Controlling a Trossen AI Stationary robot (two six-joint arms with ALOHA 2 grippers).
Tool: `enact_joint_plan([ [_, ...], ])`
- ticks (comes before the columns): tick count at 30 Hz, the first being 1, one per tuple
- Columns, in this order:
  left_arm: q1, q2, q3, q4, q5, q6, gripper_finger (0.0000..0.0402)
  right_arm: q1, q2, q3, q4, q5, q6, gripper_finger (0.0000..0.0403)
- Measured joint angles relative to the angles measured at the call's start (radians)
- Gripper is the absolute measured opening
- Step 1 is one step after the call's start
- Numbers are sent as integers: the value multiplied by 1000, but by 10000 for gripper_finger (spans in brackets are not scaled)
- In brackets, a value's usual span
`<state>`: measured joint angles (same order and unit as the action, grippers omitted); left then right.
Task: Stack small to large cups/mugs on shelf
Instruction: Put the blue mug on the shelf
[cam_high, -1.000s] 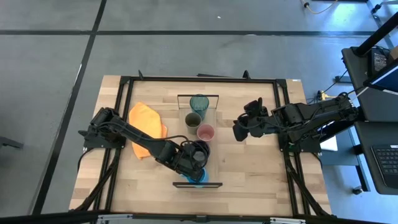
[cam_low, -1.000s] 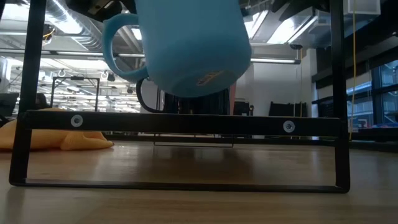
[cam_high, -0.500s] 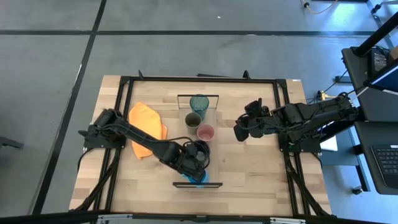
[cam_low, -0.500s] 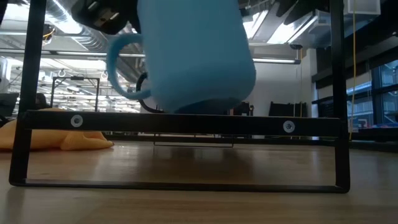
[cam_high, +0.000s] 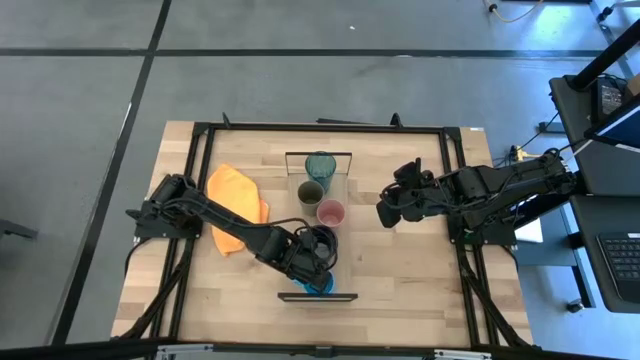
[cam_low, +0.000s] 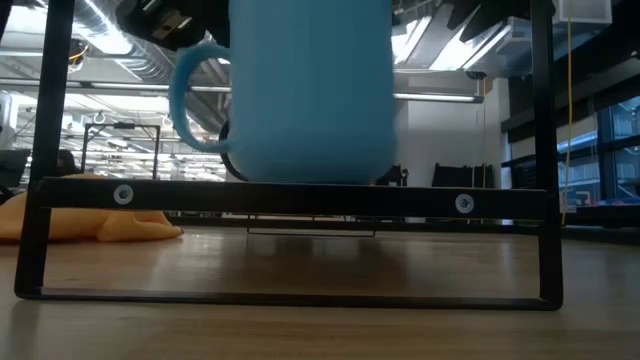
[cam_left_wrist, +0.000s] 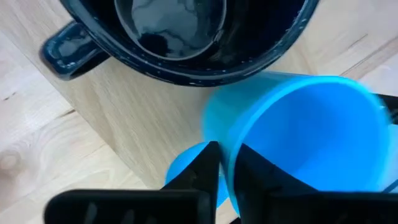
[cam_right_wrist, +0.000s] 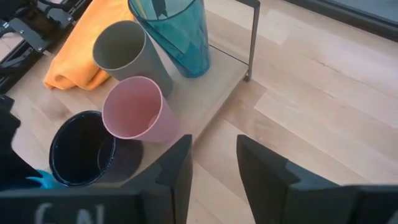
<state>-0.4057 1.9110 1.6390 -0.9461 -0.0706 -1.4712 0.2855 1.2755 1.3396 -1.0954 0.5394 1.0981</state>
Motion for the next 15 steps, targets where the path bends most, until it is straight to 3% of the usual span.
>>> enact_joint_plan([
  [15,0,-10,27,-13,-48,12,58,0,0,0,-23,-2,0,127],
])
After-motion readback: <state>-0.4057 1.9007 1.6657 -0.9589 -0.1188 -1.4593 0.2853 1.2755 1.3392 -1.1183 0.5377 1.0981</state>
